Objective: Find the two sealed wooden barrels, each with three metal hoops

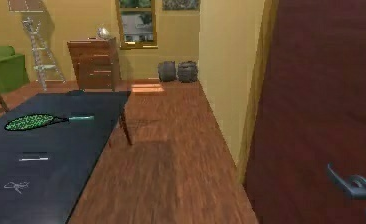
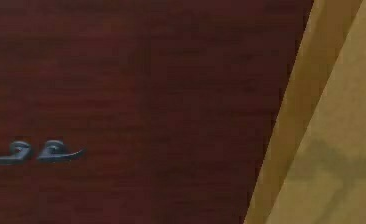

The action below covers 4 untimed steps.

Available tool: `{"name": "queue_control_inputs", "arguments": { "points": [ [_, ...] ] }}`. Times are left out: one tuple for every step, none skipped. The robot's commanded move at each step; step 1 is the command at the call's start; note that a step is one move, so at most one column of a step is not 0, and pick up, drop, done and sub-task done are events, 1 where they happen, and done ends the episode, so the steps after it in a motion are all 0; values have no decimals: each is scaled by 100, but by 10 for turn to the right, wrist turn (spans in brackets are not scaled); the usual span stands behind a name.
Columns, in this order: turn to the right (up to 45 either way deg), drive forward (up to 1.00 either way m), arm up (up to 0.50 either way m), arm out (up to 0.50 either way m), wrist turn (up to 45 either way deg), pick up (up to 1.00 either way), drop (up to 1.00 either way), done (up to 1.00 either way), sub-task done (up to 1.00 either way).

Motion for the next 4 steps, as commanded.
{"name": "queue_control_inputs", "arguments": {
  "points": [
    [0,100,0,0,0,0,0,0,0],
    [-30,0,0,0,0,0,0,0,0],
    [0,100,0,0,0,0,0,0,0],
    [-90,0,0,0,0,0,0,0,0]
  ]
}}
